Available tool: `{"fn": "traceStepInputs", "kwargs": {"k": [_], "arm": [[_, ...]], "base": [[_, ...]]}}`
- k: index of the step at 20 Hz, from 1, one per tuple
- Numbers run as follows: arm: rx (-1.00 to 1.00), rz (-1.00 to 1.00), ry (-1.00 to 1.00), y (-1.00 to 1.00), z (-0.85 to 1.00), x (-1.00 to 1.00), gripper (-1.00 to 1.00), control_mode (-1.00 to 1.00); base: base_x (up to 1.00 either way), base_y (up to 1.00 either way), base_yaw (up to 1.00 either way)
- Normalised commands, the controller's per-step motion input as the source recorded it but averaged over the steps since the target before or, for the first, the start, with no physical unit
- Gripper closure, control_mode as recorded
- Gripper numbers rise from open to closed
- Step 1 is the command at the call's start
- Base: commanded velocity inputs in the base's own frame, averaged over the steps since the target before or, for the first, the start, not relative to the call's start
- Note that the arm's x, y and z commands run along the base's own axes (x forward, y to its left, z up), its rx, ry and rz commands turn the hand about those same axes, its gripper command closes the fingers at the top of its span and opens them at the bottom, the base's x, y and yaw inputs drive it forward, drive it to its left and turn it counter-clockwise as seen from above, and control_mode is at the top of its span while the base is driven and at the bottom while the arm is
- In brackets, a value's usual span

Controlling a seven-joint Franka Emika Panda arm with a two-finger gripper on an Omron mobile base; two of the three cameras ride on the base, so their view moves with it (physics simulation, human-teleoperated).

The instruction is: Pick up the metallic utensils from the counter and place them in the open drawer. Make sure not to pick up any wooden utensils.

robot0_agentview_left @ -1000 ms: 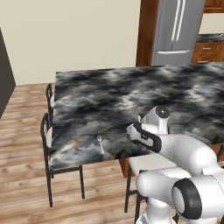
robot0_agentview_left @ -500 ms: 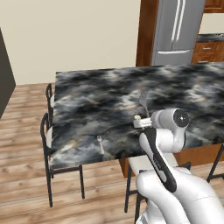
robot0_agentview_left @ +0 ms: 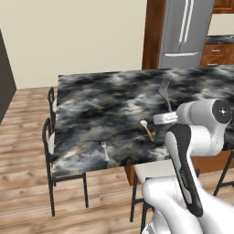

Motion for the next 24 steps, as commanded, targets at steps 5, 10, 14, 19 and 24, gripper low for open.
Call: {"fn": "traceStepInputs", "kwargs": {"k": [5,10,14,19,24], "arm": [[0.0,0.0,-0.02,0.0,0.14,-0.74,1.0,-1.0],[0.0,0.0,-0.03,0.0,0.03,-0.97,1.0,-1.0],[0.0,0.0,-0.06,0.0,0.06,-1.0,1.0,-1.0],[0.0,0.0,-0.06,0.0,0.04,-0.6,1.0,1.0],[0.0,0.0,0.0,0.0,0.0,0.0,1.0,1.0]], "base": [[0.0,0.0,0.0],[0.0,0.0,0.0],[0.0,0.0,0.0],[-0.4,0.0,0.0],[-0.64,-0.42,0.0]]}}
